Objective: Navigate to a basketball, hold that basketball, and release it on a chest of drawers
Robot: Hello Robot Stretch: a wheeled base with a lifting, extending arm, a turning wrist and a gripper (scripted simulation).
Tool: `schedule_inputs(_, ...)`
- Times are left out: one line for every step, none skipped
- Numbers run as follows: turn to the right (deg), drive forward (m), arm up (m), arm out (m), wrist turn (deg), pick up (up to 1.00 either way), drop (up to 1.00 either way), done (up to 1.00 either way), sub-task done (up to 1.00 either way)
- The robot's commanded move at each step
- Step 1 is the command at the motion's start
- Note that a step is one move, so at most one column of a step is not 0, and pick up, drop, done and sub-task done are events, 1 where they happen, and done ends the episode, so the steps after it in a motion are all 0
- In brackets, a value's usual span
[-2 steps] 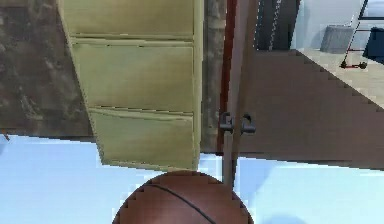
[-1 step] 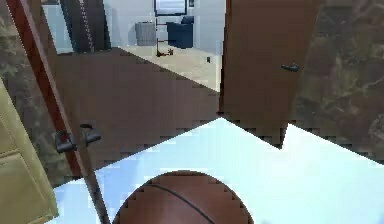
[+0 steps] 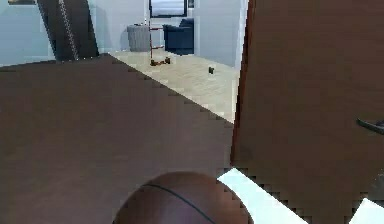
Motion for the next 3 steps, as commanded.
schedule_inputs(0.0, 1.0, 0.0, 0.0, 0.0, 0.0, 0.0, 0.0, 0.0)
schedule_inputs(0.0, 0.5, 0.0, 0.0, 0.0, 0.0, 0.0, 0.0, 0.0)
schedule_inputs(3.0, 0.0, 0.0, 0.0, 0.0, 0.0, 0.0, 0.0, 0.0)
